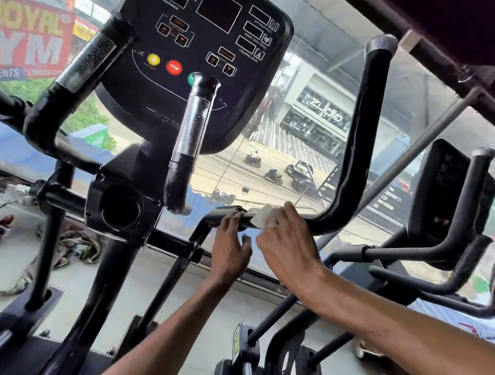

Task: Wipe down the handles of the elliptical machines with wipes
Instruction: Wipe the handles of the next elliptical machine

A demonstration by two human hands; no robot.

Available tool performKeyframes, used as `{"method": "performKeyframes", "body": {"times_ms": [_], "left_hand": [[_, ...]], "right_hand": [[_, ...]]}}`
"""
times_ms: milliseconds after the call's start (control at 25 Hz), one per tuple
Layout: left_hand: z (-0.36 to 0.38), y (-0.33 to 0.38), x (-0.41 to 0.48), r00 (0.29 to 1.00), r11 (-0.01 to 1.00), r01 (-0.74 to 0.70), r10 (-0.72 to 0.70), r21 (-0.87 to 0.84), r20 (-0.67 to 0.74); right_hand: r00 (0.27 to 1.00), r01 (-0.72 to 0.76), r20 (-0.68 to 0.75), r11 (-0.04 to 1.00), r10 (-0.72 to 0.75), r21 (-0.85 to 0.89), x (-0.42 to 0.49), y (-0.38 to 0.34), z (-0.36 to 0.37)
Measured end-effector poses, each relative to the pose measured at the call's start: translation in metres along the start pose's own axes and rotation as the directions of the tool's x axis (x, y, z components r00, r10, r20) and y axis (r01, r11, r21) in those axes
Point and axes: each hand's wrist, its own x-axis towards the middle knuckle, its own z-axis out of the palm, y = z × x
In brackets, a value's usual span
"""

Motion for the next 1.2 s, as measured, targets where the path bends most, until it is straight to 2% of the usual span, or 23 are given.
{"method": "performKeyframes", "body": {"times_ms": [40,160,280,440,560,680,760,880,960,1040,1120,1200], "left_hand": [[0.000,0.005,-0.002,1.000,1.000,-0.010,0.010,-0.019,0.008],[-0.004,0.010,-0.003,0.999,0.999,0.009,-0.007,-0.043,0.052],[-0.013,0.012,-0.005,0.996,0.999,-0.002,0.006,-0.042,0.085],[-0.013,0.006,-0.002,0.995,0.999,-0.028,0.031,-0.033,0.093],[-0.010,0.009,-0.004,0.995,0.999,-0.051,0.051,-0.003,0.083],[-0.010,0.028,-0.012,1.000,0.998,-0.014,0.014,-0.064,0.012],[-0.010,0.043,-0.018,0.999,0.995,-0.040,0.038,-0.095,-0.023],[-0.014,0.062,-0.030,0.989,0.986,-0.115,0.101,-0.119,-0.112],[-0.022,0.072,-0.039,0.973,0.967,-0.192,0.167,-0.164,-0.159],[-0.033,0.082,-0.051,0.952,0.941,-0.295,0.274,-0.166,-0.139],[-0.044,0.088,-0.058,0.917,0.918,-0.390,0.380,-0.072,-0.119],[-0.054,0.090,-0.062,0.903,0.914,-0.403,0.405,0.040,-0.147]], "right_hand": [[0.998,-0.021,-0.052,1.000,0.021,0.006,-0.009,0.006,-0.004],[0.999,-0.032,-0.035,0.998,0.033,0.052,-0.024,0.019,-0.022],[0.996,-0.013,-0.089,0.997,0.020,0.076,-0.010,0.018,-0.023],[1.000,-0.014,0.018,0.995,0.012,0.094,0.024,-0.015,-0.001],[0.998,-0.035,-0.054,0.991,0.042,0.132,0.027,-0.015,0.003],[0.980,-0.031,-0.188,0.980,0.070,0.198,-0.002,0.009,0.000],[0.936,-0.023,-0.341,0.983,0.086,0.184,-0.025,0.032,-0.002],[0.819,-0.007,-0.565,0.986,0.102,0.167,-0.047,0.055,0.002],[0.782,0.025,-0.619,0.990,0.069,0.142,-0.050,0.059,0.010],[0.757,0.094,-0.653,0.983,0.031,0.155,-0.048,0.054,0.024],[0.713,0.214,-0.701,0.942,0.029,0.257,-0.043,0.047,0.040],[0.659,0.330,-0.744,0.846,0.111,0.419,-0.039,0.036,0.053]]}}
